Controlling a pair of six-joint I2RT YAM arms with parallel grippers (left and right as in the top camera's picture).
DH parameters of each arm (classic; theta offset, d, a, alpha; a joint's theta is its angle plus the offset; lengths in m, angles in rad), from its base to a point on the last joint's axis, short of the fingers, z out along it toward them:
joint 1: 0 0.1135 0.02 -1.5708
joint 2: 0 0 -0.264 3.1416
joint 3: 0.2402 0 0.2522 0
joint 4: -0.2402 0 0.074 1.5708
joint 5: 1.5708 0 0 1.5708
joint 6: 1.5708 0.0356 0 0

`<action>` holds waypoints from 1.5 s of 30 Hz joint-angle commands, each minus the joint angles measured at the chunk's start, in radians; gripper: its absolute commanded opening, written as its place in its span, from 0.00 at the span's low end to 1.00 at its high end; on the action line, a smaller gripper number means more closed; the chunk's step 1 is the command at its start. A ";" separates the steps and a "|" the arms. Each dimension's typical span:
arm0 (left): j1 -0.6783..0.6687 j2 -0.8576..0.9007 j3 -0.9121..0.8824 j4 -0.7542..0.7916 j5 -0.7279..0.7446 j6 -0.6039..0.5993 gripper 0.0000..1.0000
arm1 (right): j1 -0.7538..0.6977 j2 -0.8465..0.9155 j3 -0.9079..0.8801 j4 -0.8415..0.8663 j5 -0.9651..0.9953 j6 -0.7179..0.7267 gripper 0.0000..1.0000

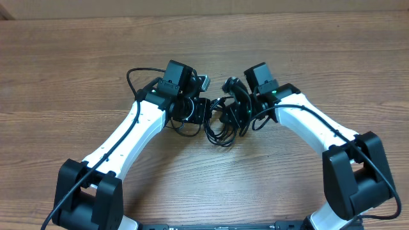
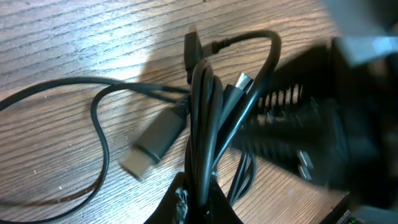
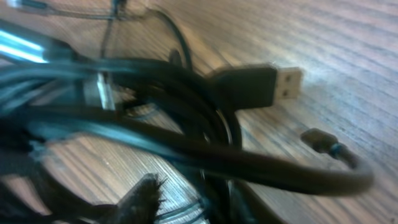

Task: Untangle cables

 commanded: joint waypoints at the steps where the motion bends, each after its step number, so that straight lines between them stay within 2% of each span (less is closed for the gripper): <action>1: 0.002 -0.002 0.011 0.003 0.016 -0.040 0.04 | 0.010 0.012 -0.017 -0.007 0.059 0.060 0.04; 5: 0.015 -0.002 0.011 -0.027 -0.153 -0.203 0.04 | -0.006 -0.003 -0.001 -0.048 -0.005 0.136 0.04; 8: 0.021 -0.001 0.011 -0.047 -0.301 -0.275 0.04 | -0.026 -0.045 0.010 -0.069 -0.175 0.132 0.04; 11: 0.021 0.002 0.011 -0.055 -0.385 -0.331 0.04 | -0.054 -0.111 0.010 -0.078 -0.381 0.076 0.04; 18: 0.021 0.033 0.011 -0.053 -0.404 -0.448 0.04 | -0.122 -0.224 0.010 -0.097 -0.718 -0.039 0.04; 21: 0.021 0.066 0.011 -0.044 -0.362 -0.442 0.04 | -0.154 -0.228 0.010 -0.076 -0.825 -0.039 0.04; 25: 0.014 0.119 0.011 -0.034 -0.216 -0.354 0.04 | -0.187 -0.227 0.009 0.004 -0.919 -0.032 0.04; 30: 0.002 0.173 0.011 -0.011 -0.043 -0.195 0.04 | -0.232 -0.227 0.009 0.134 -0.919 0.063 0.04; 35: 0.000 0.180 0.011 0.000 0.094 -0.094 0.04 | -0.280 -0.227 0.009 0.241 -0.796 0.264 0.04; 40: 0.000 0.180 0.011 -0.028 0.101 -0.061 0.04 | -0.336 -0.227 0.009 0.307 -0.516 0.522 0.04; 45: 0.005 0.179 0.011 -0.038 0.102 -0.053 0.04 | -0.367 -0.227 0.007 0.242 -0.101 0.608 0.04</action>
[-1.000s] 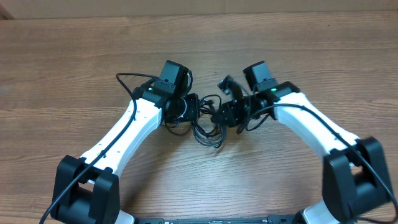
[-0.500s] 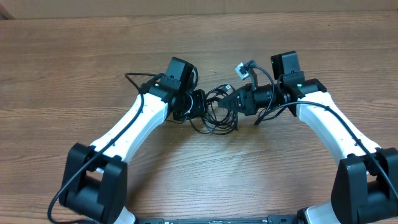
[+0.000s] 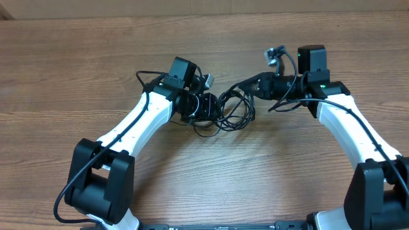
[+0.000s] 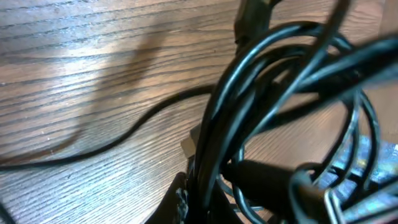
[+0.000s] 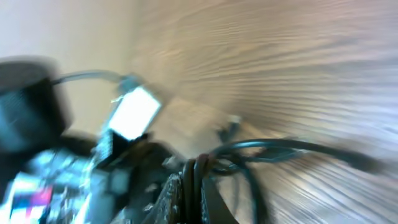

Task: Untangle cables

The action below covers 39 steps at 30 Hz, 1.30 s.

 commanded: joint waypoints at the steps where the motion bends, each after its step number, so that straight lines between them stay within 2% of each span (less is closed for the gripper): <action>1: 0.008 0.045 -0.042 -0.049 -0.046 0.079 0.04 | -0.066 -0.071 0.035 0.002 0.362 0.112 0.04; 8: 0.073 0.040 -0.042 0.089 0.154 0.079 0.04 | -0.053 -0.071 0.022 -0.179 0.638 0.113 0.04; 11: 0.100 0.040 -0.042 0.126 0.174 0.079 0.04 | -0.046 -0.071 -0.013 -0.220 0.721 0.112 0.13; 12: 0.106 0.040 -0.042 0.128 0.164 0.079 0.04 | -0.046 -0.071 -0.026 -0.224 0.716 0.112 0.18; 14: 0.111 0.040 -0.042 0.123 0.117 0.079 0.04 | -0.044 -0.071 -0.044 -0.230 0.668 0.087 0.22; 18: 0.101 0.040 -0.042 0.097 -0.002 0.079 0.04 | -0.019 -0.071 -0.053 -0.230 0.402 -0.193 0.38; 20: 0.084 0.042 -0.042 0.091 -0.045 0.078 0.04 | 0.001 -0.071 -0.052 -0.227 0.344 -0.275 0.49; 27: 0.005 0.042 -0.043 0.094 -0.315 0.006 0.04 | 0.067 -0.071 -0.052 -0.224 0.341 -0.305 0.48; 34: -0.019 0.069 -0.045 0.106 -0.424 -0.028 0.04 | 0.137 -0.071 -0.057 -0.210 0.358 -0.284 0.45; 39: -0.019 0.136 -0.045 0.118 -0.423 -0.027 0.04 | 0.177 -0.068 -0.101 -0.166 0.398 -0.525 0.45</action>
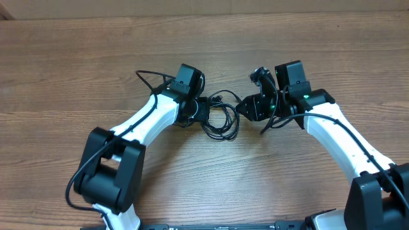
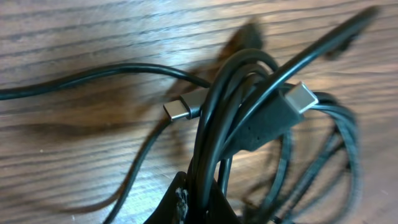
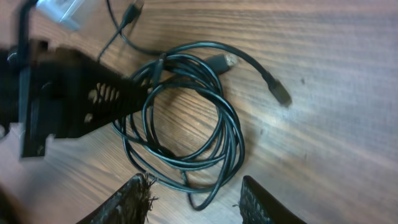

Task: Untangle cables

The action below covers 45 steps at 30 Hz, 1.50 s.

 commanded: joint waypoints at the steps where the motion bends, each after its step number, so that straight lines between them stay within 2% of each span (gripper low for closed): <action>1: 0.000 0.069 0.000 0.018 -0.042 -0.014 0.04 | 0.035 -0.021 -0.042 0.034 0.026 -0.164 0.45; 6: 0.000 0.099 0.000 0.051 -0.012 -0.014 0.04 | 0.101 -0.008 -0.045 0.135 0.091 -0.263 0.41; 12: 0.000 0.099 0.000 0.055 -0.013 -0.014 0.04 | 0.192 0.010 -0.045 0.259 0.373 -0.381 0.39; 16: 0.000 0.099 0.000 0.054 -0.013 -0.014 0.04 | 0.210 0.081 -0.045 0.279 0.497 -0.460 0.38; 24: 0.000 0.099 0.000 0.049 0.013 -0.004 0.04 | 0.212 0.198 -0.045 0.342 0.493 -0.483 0.39; 28: 0.000 0.099 0.000 0.049 0.018 -0.003 0.04 | 0.212 0.222 -0.045 0.363 0.412 -0.482 0.39; 30: 0.000 0.099 0.000 0.049 0.019 -0.003 0.04 | 0.212 0.240 -0.045 0.377 0.407 -0.472 0.38; 32: 0.000 0.099 0.000 0.050 0.037 0.006 0.04 | 0.212 0.260 -0.045 0.381 0.406 -0.470 0.33; 35: 0.001 0.099 0.000 0.049 0.044 0.005 0.04 | 0.211 0.277 -0.045 0.381 0.406 -0.419 0.04; 41: 0.009 0.096 0.005 0.041 0.088 0.005 0.04 | 0.212 0.275 -0.029 0.379 0.356 -0.254 0.04; 45: 0.028 0.084 0.005 0.039 0.107 0.002 0.04 | 0.211 0.234 0.027 0.315 0.279 -0.118 0.04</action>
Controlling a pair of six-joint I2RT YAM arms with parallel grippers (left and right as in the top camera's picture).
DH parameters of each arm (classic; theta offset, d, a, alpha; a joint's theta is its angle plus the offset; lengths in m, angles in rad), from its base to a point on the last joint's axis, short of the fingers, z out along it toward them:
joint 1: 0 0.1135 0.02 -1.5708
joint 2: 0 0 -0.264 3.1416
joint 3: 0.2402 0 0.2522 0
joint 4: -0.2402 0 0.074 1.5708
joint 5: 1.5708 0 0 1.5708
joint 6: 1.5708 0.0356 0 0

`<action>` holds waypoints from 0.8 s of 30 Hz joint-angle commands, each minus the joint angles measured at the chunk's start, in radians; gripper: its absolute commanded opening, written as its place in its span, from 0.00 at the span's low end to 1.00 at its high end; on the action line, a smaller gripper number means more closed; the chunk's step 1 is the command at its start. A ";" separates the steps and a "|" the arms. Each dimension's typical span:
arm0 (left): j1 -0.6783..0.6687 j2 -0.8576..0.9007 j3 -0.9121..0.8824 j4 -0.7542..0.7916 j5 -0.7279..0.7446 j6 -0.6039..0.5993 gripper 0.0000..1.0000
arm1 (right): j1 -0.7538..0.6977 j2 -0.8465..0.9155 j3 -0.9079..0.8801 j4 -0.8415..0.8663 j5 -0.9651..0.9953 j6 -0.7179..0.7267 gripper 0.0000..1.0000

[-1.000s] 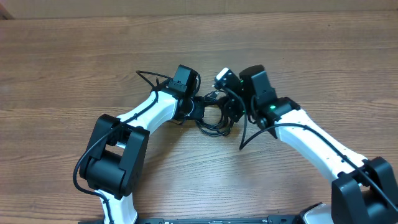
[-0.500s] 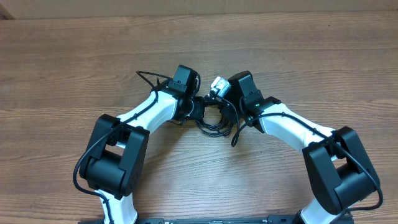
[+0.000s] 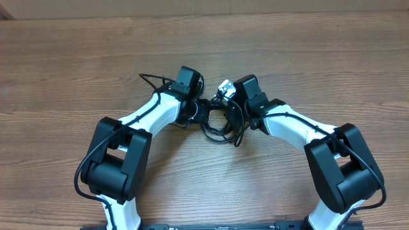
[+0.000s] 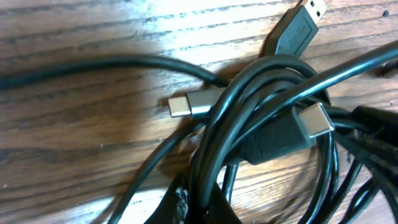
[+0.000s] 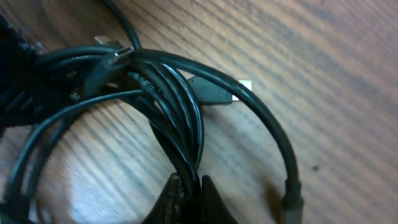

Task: Untangle cables

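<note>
A tangle of black cables [image 3: 222,126] lies on the wooden table between my two arms. My left gripper [image 3: 203,112] is shut on several strands at the bundle's left side; the strands run into the pinch of the left gripper [image 4: 200,200]. Two silver connector tips [image 4: 185,106] and a flat USB plug [image 4: 302,26] lie among the loops. My right gripper [image 3: 234,116] is shut on strands at the bundle's right side, where the right gripper [image 5: 189,194] pinches them. A black plug [image 5: 214,92] lies beyond.
A thin cable loop [image 3: 152,79] runs out behind the left arm. One loose cable end [image 5: 291,198] curves round to the right of the right gripper's jaws. The wooden table [image 3: 77,57] stretches around the arms.
My right gripper was open, standing off to the right of the bundle. Now it is further left and shut on strands of the bundle. The left gripper keeps its hold.
Both grippers were close together in the tangle. Then the right gripper was far to the right with strands in it, the bundle stretched out. Later it was open beside the bundle. Now it grips again, while the left has held throughout.
</note>
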 commanded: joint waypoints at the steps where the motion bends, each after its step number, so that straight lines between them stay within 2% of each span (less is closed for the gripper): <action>1: 0.017 0.001 0.005 0.001 0.048 -0.011 0.04 | 0.002 -0.052 0.072 -0.035 -0.125 0.167 0.04; 7: 0.081 -0.001 0.013 0.008 0.049 -0.117 0.04 | 0.000 -0.250 0.110 -0.149 -0.304 0.282 0.04; 16: 0.147 -0.001 0.082 0.007 0.083 -0.118 0.04 | -0.041 -0.494 0.110 -0.298 -0.305 0.349 0.04; 24: 0.144 -0.076 0.188 -0.072 0.082 0.035 0.04 | -0.100 -0.529 0.107 -0.415 -0.218 0.322 0.05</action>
